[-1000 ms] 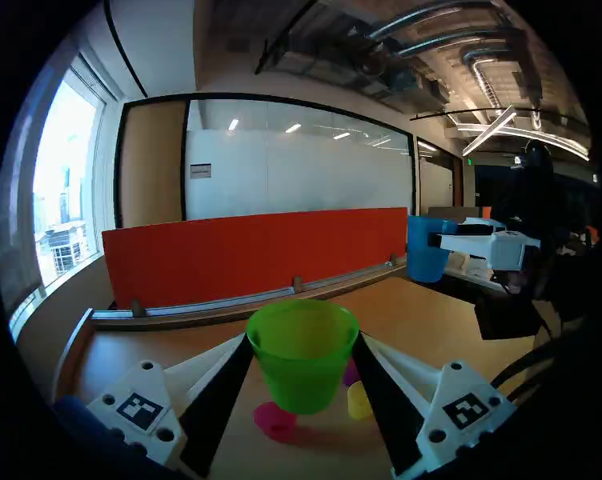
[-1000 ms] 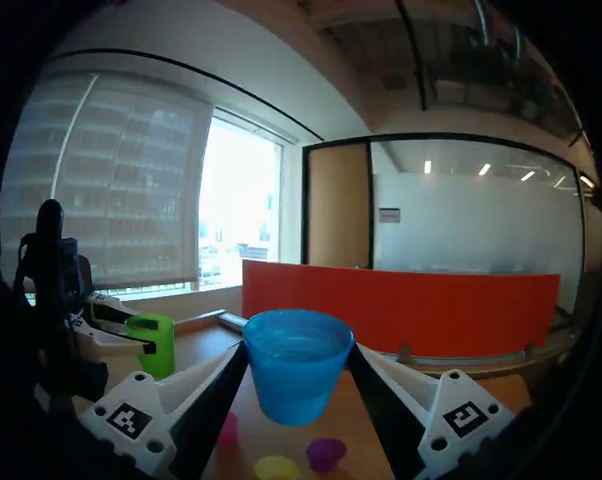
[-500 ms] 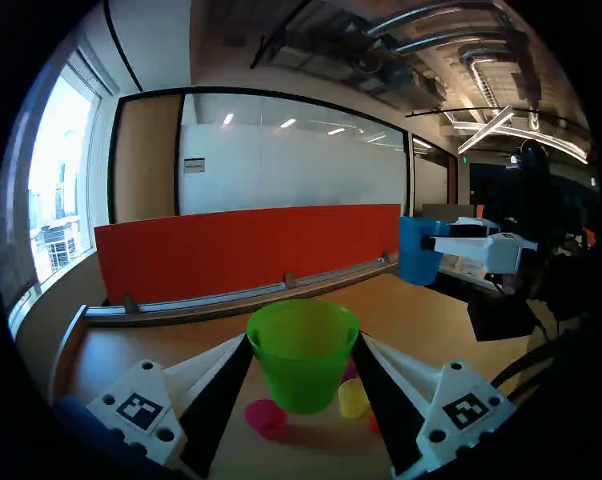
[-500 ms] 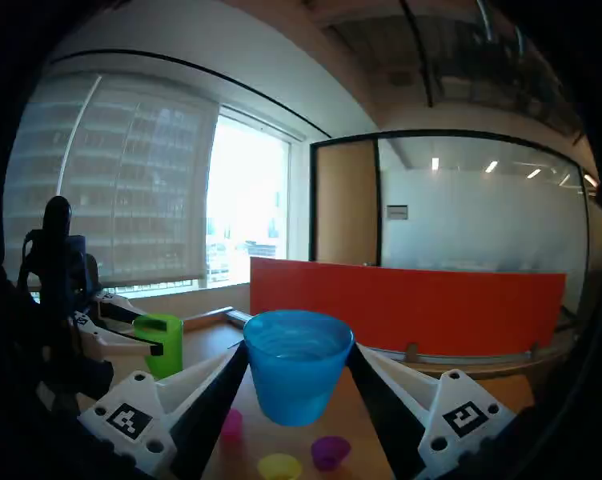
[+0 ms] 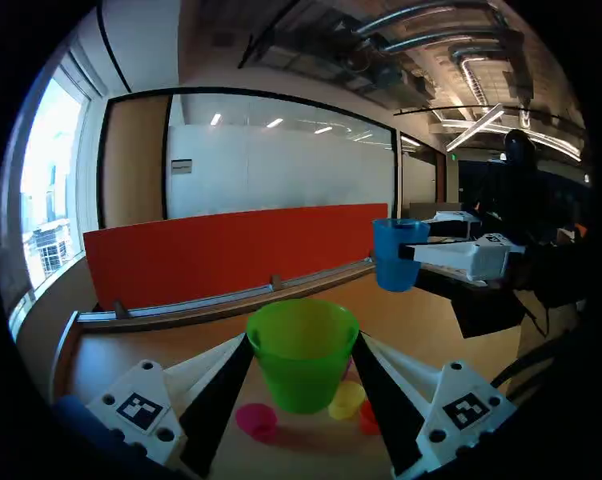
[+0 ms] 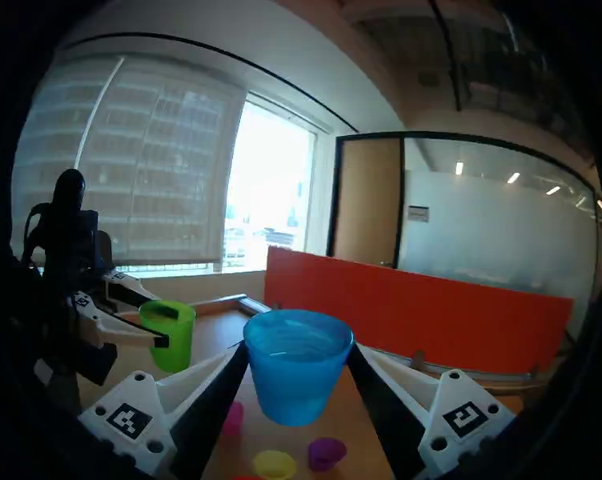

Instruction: Pour water

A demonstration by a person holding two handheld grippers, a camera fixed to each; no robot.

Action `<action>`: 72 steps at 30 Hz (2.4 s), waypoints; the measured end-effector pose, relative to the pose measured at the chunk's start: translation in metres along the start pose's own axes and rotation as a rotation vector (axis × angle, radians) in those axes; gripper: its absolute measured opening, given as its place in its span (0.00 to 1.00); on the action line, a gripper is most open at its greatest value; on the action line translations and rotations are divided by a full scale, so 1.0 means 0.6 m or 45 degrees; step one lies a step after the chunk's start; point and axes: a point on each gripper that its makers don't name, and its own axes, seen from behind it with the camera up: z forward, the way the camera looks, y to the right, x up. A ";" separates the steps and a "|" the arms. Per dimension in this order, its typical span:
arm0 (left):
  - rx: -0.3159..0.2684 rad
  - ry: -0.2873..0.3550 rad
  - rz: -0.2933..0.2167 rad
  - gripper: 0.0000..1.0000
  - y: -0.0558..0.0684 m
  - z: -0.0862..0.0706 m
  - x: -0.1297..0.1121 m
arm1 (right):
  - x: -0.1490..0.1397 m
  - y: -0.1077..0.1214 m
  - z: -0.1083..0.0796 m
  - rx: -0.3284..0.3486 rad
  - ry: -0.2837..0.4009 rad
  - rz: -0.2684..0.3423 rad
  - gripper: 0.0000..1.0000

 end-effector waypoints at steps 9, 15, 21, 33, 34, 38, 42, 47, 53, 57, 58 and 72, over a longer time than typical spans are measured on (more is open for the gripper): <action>-0.042 -0.021 0.005 0.85 0.020 0.000 0.002 | 0.003 -0.019 0.009 0.091 -0.024 -0.102 0.91; -0.053 -0.022 0.008 0.85 0.026 0.000 0.005 | 0.007 -0.029 0.016 0.127 -0.029 -0.175 0.91; -0.054 -0.021 0.017 0.85 0.027 0.003 0.004 | 0.008 -0.036 0.023 0.152 -0.032 -0.232 0.91; -0.067 -0.021 0.019 0.85 0.028 0.019 0.001 | 0.010 -0.044 0.043 0.179 -0.023 -0.335 0.91; -0.069 -0.021 0.019 0.85 0.028 0.020 0.001 | 0.010 -0.045 0.044 0.180 -0.022 -0.344 0.91; -0.077 -0.022 0.019 0.85 0.028 0.024 -0.002 | 0.007 -0.046 0.049 0.185 -0.024 -0.381 0.91; -0.085 -0.027 0.023 0.85 0.029 0.030 -0.006 | 0.004 -0.047 0.055 0.196 -0.030 -0.403 0.91; -0.095 -0.029 0.027 0.85 0.030 0.035 -0.008 | 0.007 -0.046 0.061 0.205 -0.030 -0.427 0.91; -0.100 -0.027 0.030 0.85 0.032 0.039 -0.009 | 0.011 -0.047 0.069 0.221 -0.030 -0.465 0.91; -0.104 -0.024 0.035 0.85 0.034 0.042 -0.008 | 0.012 -0.051 0.074 0.237 -0.033 -0.503 0.91; -0.104 -0.024 0.035 0.85 0.035 0.042 -0.007 | 0.011 -0.053 0.075 0.241 -0.033 -0.512 0.91; -0.118 -0.017 0.040 0.85 0.044 0.043 -0.003 | 0.019 -0.059 0.089 0.270 -0.032 -0.624 0.91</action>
